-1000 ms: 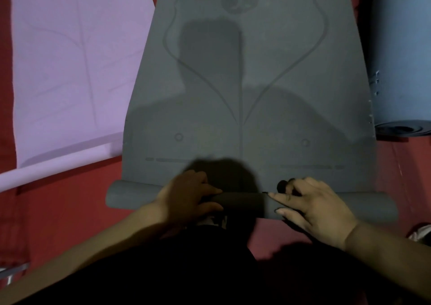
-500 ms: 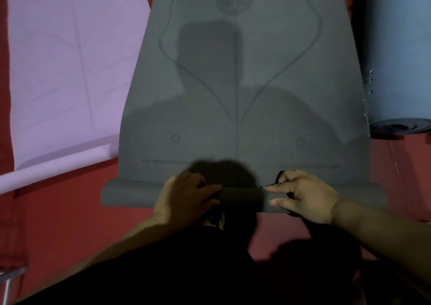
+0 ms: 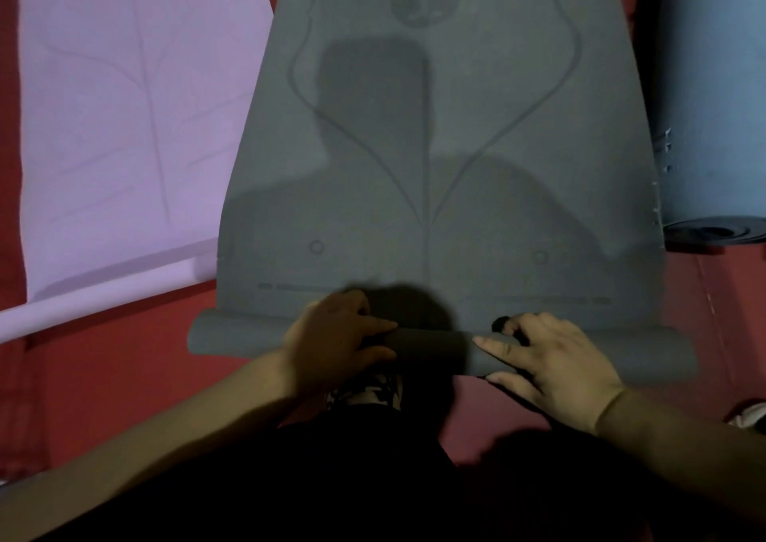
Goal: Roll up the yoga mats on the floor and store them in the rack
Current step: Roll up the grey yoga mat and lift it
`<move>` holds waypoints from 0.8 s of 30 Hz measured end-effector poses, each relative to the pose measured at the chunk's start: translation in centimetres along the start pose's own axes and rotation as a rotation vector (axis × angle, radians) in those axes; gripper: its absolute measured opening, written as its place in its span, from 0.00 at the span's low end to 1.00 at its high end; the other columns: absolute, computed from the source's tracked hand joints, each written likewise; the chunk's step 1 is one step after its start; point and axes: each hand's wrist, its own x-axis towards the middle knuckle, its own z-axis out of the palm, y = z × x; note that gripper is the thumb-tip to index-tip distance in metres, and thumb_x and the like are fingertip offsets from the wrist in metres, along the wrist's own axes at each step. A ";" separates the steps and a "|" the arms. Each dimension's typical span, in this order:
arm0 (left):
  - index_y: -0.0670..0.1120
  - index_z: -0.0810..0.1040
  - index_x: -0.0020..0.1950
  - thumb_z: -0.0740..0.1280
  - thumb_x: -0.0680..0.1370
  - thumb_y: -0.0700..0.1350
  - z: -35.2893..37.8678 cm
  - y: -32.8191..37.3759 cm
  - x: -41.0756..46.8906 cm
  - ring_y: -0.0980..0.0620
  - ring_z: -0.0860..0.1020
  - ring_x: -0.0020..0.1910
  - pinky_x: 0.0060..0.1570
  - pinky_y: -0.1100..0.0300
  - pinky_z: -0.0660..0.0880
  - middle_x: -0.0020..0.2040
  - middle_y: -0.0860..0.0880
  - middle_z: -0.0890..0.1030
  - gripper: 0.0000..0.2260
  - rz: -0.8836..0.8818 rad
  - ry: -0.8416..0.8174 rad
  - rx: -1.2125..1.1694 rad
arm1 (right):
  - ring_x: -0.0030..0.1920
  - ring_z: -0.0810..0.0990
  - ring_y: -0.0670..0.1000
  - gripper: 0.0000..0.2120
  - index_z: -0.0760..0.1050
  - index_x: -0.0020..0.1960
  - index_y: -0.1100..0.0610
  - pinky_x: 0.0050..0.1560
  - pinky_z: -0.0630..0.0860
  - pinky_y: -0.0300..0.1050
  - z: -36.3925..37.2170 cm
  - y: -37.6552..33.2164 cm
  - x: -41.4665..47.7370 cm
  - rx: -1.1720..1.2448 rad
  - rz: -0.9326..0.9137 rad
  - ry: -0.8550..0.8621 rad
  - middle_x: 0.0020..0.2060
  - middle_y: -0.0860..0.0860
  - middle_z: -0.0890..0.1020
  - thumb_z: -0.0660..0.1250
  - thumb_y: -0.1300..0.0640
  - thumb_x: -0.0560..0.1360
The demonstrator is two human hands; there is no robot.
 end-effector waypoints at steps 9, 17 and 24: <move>0.55 0.82 0.63 0.63 0.77 0.63 2.0 1.5 -2.1 0.43 0.78 0.42 0.41 0.50 0.73 0.47 0.48 0.80 0.21 -0.023 0.174 0.240 | 0.48 0.74 0.48 0.23 0.75 0.68 0.34 0.49 0.70 0.45 -0.3 1.0 1.8 0.077 0.028 -0.117 0.48 0.42 0.71 0.59 0.31 0.77; 0.55 0.79 0.69 0.59 0.78 0.65 0.4 -0.2 -0.9 0.43 0.78 0.39 0.37 0.52 0.76 0.47 0.47 0.79 0.25 0.072 0.046 0.209 | 0.49 0.77 0.52 0.22 0.75 0.70 0.39 0.48 0.77 0.51 -2.7 0.5 2.6 0.097 0.036 -0.108 0.49 0.44 0.75 0.61 0.36 0.78; 0.55 0.79 0.69 0.57 0.79 0.68 0.7 -1.3 0.2 0.42 0.80 0.43 0.43 0.50 0.76 0.48 0.47 0.79 0.26 0.067 -0.009 0.134 | 0.49 0.78 0.55 0.23 0.76 0.70 0.41 0.47 0.77 0.51 -0.7 -0.1 0.7 -0.015 0.073 0.003 0.55 0.50 0.79 0.60 0.35 0.79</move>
